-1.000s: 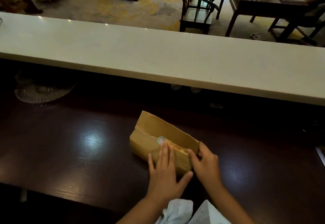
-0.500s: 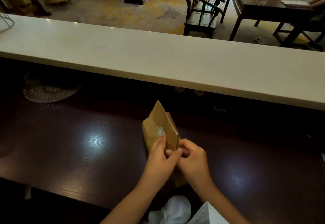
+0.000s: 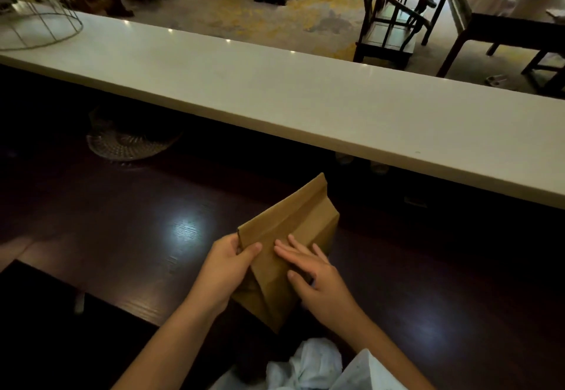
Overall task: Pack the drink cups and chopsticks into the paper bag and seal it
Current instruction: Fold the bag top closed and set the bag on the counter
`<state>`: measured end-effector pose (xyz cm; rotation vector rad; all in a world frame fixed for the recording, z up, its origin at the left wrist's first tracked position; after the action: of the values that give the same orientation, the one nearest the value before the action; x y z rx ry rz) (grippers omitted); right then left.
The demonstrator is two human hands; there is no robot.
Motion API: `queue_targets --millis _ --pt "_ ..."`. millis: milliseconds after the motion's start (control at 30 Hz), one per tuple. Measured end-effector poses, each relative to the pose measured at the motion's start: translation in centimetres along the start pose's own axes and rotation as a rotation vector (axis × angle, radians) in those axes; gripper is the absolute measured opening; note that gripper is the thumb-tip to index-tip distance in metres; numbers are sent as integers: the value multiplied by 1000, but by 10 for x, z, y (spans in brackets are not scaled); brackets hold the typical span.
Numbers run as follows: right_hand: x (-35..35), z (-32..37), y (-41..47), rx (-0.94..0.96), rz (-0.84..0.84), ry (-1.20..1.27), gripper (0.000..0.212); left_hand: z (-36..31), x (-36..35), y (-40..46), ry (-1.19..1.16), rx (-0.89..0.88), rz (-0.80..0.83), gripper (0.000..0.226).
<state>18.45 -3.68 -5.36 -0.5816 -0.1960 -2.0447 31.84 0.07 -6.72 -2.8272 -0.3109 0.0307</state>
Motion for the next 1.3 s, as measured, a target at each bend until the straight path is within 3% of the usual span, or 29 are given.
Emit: queue_targets --millis 133,200,300,400,467,533,633,667,767,833,1000,1100,1300 --pt "4 0 12 13 21 -53 44 -7 16 18 -1 -23 38 17" --pt "30 -11 14 -8 -140 -102 49 -11 22 26 -5 -33 62 15" --pt "86 -46 8 -163 -470 -43 76 -13 29 36 -21 -19 119 15" --pt "90 -76 24 -274 -334 369 83 -10 38 46 -5 4 194 13" --pt "87 -82 33 -298 -267 393 66 -6 46 51 -5 21 228 14" --pt "93 -85 38 -271 -313 393 57 0 55 55 -9 32 245 16" --pt "89 -87 51 -212 -229 518 73 9 60 56 23 63 308 16" --pt "85 -84 55 -216 -177 512 70 12 60 56 24 69 325 17" --pt "81 -78 60 -268 -93 417 39 14 64 58 -33 71 319 19" --pt "82 -77 62 -269 -84 376 30 14 68 61 -64 60 287 18" --pt "85 -86 61 -291 -164 306 29 8 80 66 -30 -1 149 16" --pt "85 -93 56 -298 -269 313 29 4 91 59 119 -79 51 22" --pt "87 -88 45 -279 -386 307 24 4 98 56 172 -126 -12 20"
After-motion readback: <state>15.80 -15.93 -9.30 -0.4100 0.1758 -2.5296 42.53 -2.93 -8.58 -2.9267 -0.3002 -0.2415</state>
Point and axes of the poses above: each hand's wrist, its own y-axis towards the middle knuckle, its own x-axis out of the back of the hand, z = x × y, the point moved 9 cm from there along y, towards the middle knuckle, and after that the axes turned 14 degrees about z, right-handed, at the moved point
